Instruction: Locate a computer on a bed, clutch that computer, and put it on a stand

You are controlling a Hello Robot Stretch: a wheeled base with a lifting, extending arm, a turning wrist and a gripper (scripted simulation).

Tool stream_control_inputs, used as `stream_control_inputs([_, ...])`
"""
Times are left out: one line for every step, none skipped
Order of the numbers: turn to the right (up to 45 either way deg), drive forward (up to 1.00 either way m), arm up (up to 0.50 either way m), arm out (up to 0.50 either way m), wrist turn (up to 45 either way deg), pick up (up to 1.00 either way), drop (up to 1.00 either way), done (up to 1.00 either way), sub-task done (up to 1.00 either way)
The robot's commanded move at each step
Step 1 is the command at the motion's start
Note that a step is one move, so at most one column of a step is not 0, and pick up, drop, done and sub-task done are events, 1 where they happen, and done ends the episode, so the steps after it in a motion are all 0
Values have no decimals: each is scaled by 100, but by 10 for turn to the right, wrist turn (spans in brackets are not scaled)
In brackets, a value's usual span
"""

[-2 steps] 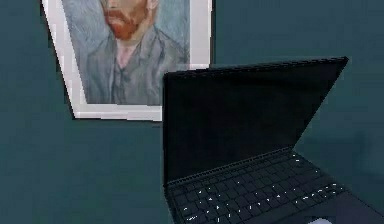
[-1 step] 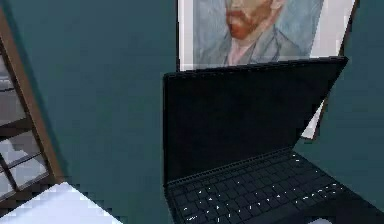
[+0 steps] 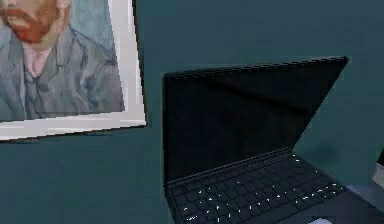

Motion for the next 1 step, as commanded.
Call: stream_control_inputs([120,0,0,0,0,0,0,0,0])
